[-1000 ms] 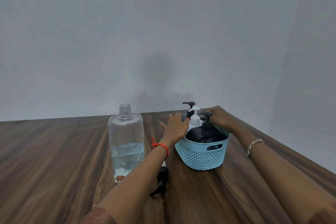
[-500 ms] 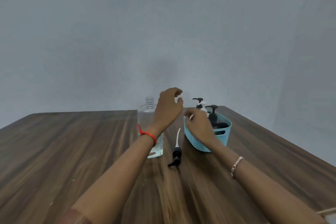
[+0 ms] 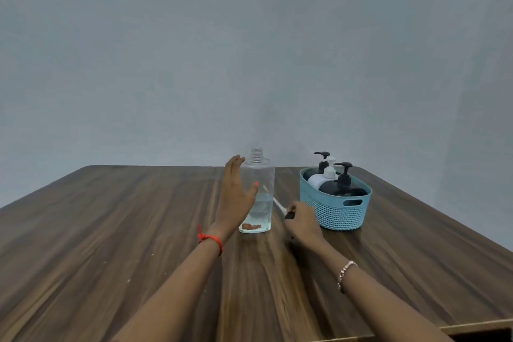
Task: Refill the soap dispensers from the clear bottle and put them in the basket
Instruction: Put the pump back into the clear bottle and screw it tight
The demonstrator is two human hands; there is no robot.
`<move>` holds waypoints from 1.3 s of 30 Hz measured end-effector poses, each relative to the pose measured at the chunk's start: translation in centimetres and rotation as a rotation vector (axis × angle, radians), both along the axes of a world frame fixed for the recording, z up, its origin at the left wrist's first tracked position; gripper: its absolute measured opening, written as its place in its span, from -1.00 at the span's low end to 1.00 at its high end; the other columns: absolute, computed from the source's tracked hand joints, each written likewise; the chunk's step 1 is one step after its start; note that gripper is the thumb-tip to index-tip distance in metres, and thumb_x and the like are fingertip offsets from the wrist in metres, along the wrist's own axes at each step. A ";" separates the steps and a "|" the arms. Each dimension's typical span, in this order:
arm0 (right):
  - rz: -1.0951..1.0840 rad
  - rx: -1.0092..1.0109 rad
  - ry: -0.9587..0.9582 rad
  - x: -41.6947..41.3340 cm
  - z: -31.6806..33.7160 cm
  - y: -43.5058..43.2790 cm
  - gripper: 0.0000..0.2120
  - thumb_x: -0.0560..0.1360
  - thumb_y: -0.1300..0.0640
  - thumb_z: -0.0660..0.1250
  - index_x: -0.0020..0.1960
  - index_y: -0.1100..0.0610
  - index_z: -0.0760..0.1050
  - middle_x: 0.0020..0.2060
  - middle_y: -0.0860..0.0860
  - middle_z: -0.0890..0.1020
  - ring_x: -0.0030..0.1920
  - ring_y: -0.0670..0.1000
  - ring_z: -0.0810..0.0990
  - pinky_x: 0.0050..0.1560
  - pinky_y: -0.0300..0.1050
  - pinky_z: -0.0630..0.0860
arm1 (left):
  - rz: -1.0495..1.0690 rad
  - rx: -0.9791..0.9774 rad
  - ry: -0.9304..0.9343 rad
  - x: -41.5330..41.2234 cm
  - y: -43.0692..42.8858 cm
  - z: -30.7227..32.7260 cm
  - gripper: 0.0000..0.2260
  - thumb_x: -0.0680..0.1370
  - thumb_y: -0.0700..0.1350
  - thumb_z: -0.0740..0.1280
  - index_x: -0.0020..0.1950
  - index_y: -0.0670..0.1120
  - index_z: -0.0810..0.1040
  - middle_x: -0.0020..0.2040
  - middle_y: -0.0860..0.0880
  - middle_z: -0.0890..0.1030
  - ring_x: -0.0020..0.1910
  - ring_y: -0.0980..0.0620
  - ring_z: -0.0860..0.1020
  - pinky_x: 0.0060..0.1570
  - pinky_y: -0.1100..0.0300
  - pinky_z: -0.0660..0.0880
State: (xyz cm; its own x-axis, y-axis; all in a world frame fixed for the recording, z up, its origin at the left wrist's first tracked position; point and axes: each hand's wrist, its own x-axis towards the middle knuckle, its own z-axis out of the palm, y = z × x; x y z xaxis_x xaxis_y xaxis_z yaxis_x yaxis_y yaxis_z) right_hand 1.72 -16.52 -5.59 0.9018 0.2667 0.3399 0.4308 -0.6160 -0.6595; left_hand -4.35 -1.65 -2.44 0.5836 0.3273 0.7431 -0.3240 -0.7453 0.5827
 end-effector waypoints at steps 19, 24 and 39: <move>-0.102 -0.018 -0.736 3.1 18.7 -5.1 -0.71 0.18 0.58 0.12 -0.25 0.36 0.51 -0.21 0.28 0.56 -0.22 0.27 0.51 -0.17 0.08 0.42 | -0.179 -0.236 0.247 0.4 0.9 2.5 -0.35 0.48 -0.02 0.40 0.47 -0.14 0.18 0.46 -0.09 0.30 0.42 -0.08 0.31 0.37 -0.07 0.32; -0.084 -0.071 -0.767 3.7 19.9 -5.5 -0.70 0.17 0.59 0.11 -0.26 0.35 0.51 -0.21 0.28 0.55 -0.20 0.27 0.50 -0.14 -0.03 0.33 | -0.161 -0.213 0.247 0.6 1.2 2.7 -0.38 0.48 -0.02 0.39 0.44 -0.16 0.22 0.43 -0.10 0.35 0.39 -0.08 0.34 0.35 -0.08 0.34; 0.143 -0.403 -1.095 3.0 24.3 -0.4 -0.58 0.22 0.62 0.00 -0.15 0.33 0.52 -0.10 0.25 0.56 0.11 0.24 0.49 0.41 -0.04 0.15 | -0.106 -0.170 0.254 1.1 1.6 2.4 -0.45 0.47 0.00 0.40 0.34 -0.18 0.29 0.30 -0.08 0.36 0.25 -0.02 0.40 0.21 0.13 0.40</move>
